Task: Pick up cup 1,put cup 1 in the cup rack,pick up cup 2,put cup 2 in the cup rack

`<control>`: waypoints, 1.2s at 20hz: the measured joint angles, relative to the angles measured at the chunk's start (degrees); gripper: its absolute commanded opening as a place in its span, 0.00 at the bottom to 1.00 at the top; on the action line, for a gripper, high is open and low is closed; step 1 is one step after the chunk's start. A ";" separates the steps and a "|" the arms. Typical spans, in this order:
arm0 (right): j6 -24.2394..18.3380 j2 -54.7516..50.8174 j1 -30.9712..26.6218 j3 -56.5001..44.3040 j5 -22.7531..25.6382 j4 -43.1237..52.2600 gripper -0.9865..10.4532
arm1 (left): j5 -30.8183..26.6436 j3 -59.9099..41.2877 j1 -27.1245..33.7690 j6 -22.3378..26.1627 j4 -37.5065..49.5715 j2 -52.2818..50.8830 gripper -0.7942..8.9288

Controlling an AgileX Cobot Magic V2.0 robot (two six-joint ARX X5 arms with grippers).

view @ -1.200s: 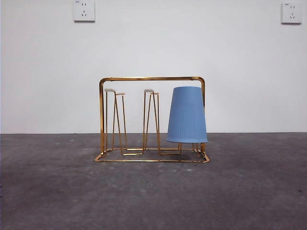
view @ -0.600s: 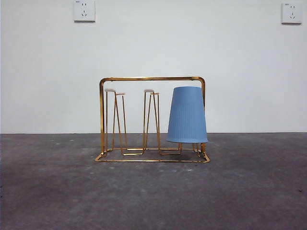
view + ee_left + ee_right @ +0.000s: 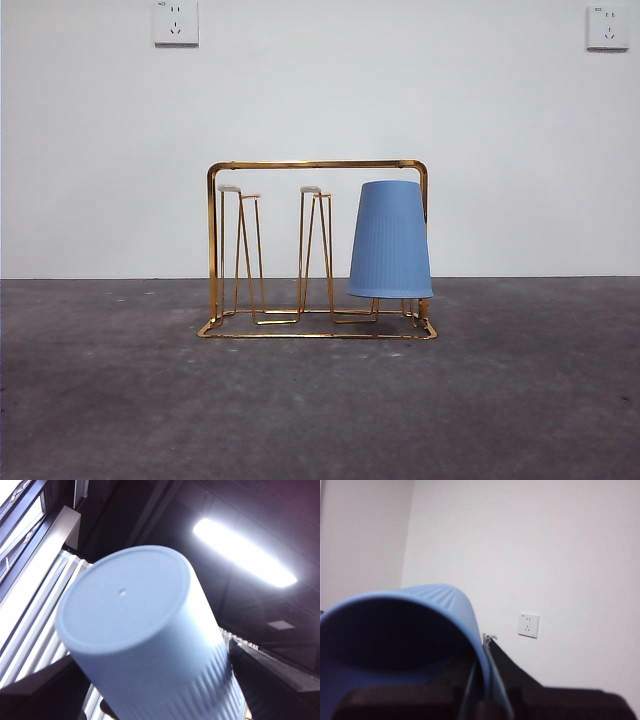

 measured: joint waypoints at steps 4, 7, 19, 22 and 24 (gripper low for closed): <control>0.31 0.02 0.04 0.00 -0.31 -0.52 0.08 | -0.15 0.00 0.00 -0.98 0.52 0.00 0.17; 0.44 0.02 0.04 0.04 -0.26 -1.27 0.08 | -0.22 0.00 0.00 -0.98 0.55 0.00 0.07; 0.87 -1.03 0.09 0.02 3.32 -11.39 0.23 | 1.68 -0.09 1.51 1.42 -6.49 -1.42 0.08; 0.87 -3.08 0.09 -0.20 3.78 -14.71 0.23 | 1.95 -0.09 3.10 4.15 -10.99 -4.04 0.08; 0.87 -4.76 0.02 -0.24 4.24 -17.66 0.23 | 1.88 -0.07 4.46 5.22 -11.58 -6.03 0.08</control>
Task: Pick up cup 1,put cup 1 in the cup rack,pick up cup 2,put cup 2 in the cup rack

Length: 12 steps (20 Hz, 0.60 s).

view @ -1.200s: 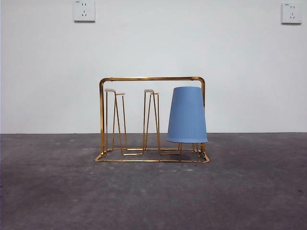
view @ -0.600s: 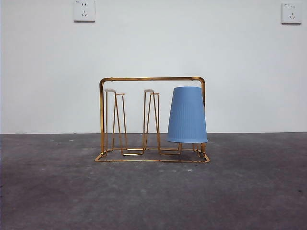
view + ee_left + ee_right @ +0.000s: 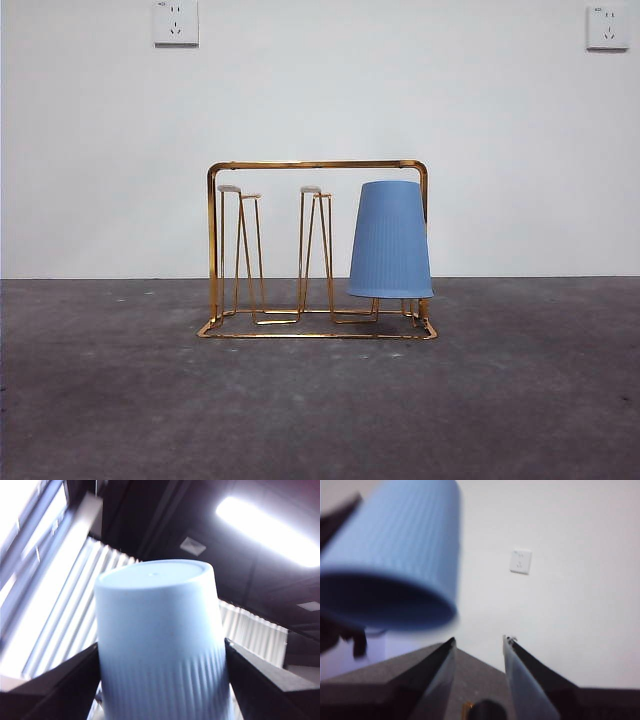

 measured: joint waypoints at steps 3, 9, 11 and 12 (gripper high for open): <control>0.00 -2.54 0.00 0.00 0.22 -5.35 0.23 | 0.02 0.02 2.38 2.62 -6.56 -3.69 0.08; -0.02 -4.96 0.00 0.00 7.61 -19.61 0.23 | -20.28 0.02 4.04 26.62 -45.07 -14.69 0.08; 0.00 -4.96 0.00 -0.07 9.03 -21.81 0.23 | -30.03 0.02 3.65 34.25 -55.28 -17.40 0.08; 0.00 -4.96 0.00 -0.07 9.09 -22.18 0.23 | -33.18 0.07 3.58 36.39 -58.38 -18.01 0.08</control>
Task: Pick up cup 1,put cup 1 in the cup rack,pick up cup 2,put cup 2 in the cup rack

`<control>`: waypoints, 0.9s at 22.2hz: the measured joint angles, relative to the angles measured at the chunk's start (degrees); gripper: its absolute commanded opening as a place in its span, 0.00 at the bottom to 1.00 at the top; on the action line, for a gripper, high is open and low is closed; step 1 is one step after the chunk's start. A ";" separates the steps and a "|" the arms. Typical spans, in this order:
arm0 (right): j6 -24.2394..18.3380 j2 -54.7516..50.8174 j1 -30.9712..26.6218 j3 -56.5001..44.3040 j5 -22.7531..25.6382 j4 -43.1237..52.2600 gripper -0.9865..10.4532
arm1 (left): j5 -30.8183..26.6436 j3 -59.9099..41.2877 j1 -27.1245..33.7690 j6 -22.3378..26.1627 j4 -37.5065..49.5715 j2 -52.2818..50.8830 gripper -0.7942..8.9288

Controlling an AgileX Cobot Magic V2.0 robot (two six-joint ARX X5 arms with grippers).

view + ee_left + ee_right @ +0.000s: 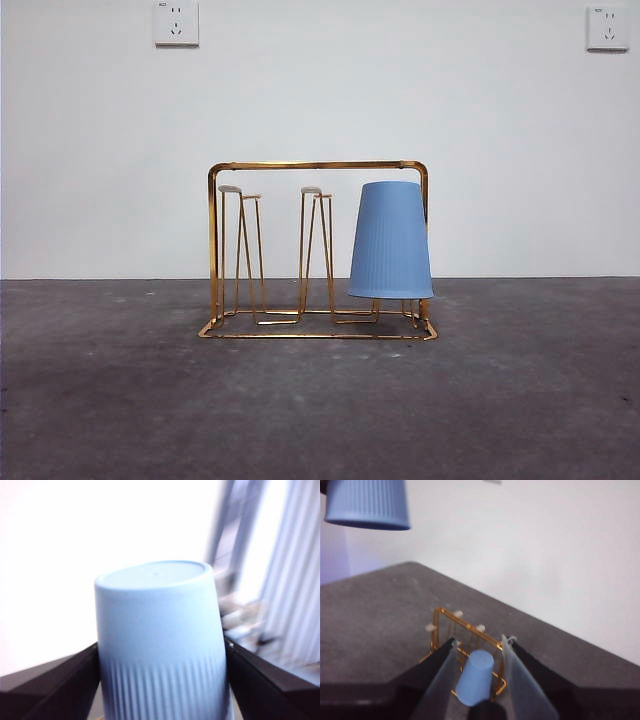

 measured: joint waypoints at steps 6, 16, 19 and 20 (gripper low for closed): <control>0.42 0.00 0.00 0.00 0.09 -0.98 0.23 | -13.62 -1.53 -0.39 7.45 -13.84 -1.55 0.08; 1.46 0.00 0.00 0.00 0.09 -3.67 0.23 | -17.49 -26.43 0.85 8.76 8.87 -6.88 0.08; 2.25 -0.02 0.00 0.00 0.11 -4.28 0.23 | -16.70 -31.02 3.21 9.49 12.07 -5.35 0.08; 2.54 -0.02 0.00 0.00 0.09 -4.59 0.23 | -16.33 -31.93 3.93 9.57 13.22 -4.79 0.08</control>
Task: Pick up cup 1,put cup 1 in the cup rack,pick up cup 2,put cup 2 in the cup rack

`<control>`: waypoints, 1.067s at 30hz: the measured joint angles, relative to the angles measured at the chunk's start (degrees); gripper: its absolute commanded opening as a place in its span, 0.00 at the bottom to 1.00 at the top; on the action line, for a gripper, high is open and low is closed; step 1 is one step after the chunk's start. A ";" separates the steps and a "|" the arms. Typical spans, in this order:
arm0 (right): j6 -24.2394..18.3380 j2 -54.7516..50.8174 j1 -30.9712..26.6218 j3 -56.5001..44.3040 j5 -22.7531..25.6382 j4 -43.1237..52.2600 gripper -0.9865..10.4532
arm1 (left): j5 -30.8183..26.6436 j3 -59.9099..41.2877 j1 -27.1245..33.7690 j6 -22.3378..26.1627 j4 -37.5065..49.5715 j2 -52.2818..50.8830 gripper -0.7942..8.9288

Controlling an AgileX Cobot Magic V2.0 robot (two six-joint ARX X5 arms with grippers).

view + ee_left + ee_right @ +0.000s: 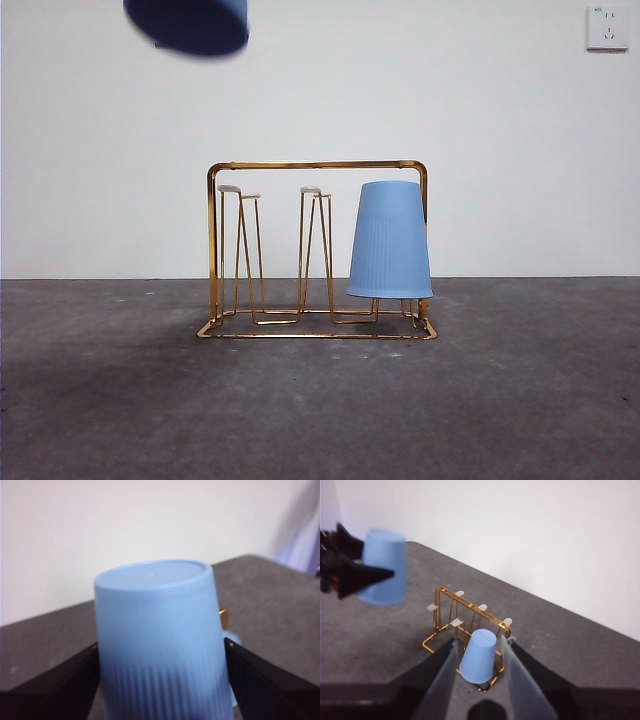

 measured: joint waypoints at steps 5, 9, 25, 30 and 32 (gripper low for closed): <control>1.38 0.00 0.00 0.00 0.00 -3.19 0.23 | 0.72 -1.49 3.19 0.37 6.95 3.58 0.07; 1.99 0.00 0.00 0.00 0.02 -4.66 0.23 | 4.57 -1.49 6.10 0.74 12.66 6.86 0.07; 3.48 0.00 0.00 0.00 0.02 -5.70 0.22 | 11.67 -1.49 13.46 0.81 22.29 21.03 0.08; 3.48 0.00 0.00 0.00 0.02 -5.70 0.22 | 12.41 -1.49 14.56 0.63 24.81 24.96 0.07; 3.48 0.00 0.00 0.00 0.13 -5.70 0.22 | 12.70 -1.49 14.86 0.44 25.68 26.08 0.07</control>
